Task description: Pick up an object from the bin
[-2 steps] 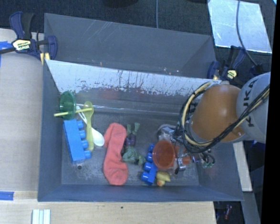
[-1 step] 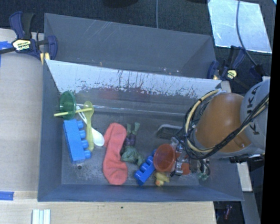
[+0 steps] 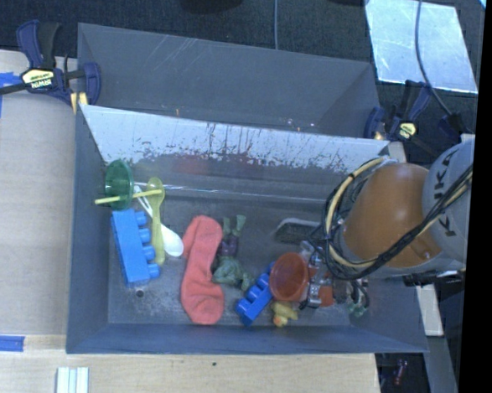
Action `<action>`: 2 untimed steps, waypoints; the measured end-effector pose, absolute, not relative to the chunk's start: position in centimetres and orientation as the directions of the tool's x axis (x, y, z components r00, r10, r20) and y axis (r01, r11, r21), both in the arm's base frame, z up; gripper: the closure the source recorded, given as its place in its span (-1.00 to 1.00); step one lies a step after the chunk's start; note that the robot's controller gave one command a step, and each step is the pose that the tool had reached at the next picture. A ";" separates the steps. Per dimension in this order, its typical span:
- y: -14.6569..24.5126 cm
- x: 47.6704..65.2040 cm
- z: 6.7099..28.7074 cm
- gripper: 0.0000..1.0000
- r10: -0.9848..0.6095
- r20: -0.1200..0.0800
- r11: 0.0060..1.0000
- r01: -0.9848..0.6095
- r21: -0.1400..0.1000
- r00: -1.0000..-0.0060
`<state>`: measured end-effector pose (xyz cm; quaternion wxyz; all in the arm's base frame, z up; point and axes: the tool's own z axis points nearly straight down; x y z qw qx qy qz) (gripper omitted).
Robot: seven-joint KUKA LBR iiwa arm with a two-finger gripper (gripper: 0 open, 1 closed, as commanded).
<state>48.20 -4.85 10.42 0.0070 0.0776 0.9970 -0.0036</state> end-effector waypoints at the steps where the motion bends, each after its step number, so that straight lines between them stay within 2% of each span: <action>1: -5.6 49.0 16.9 1.00 0.199 -0.013 0.980 0.199 -0.006 -0.980; 2: -5.4 48.4 26.0 1.00 0.194 -0.009 0.981 0.194 -0.006 -0.981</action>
Offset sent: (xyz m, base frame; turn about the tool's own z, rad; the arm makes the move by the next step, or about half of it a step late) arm -0.0001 -0.0038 0.1611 0.0405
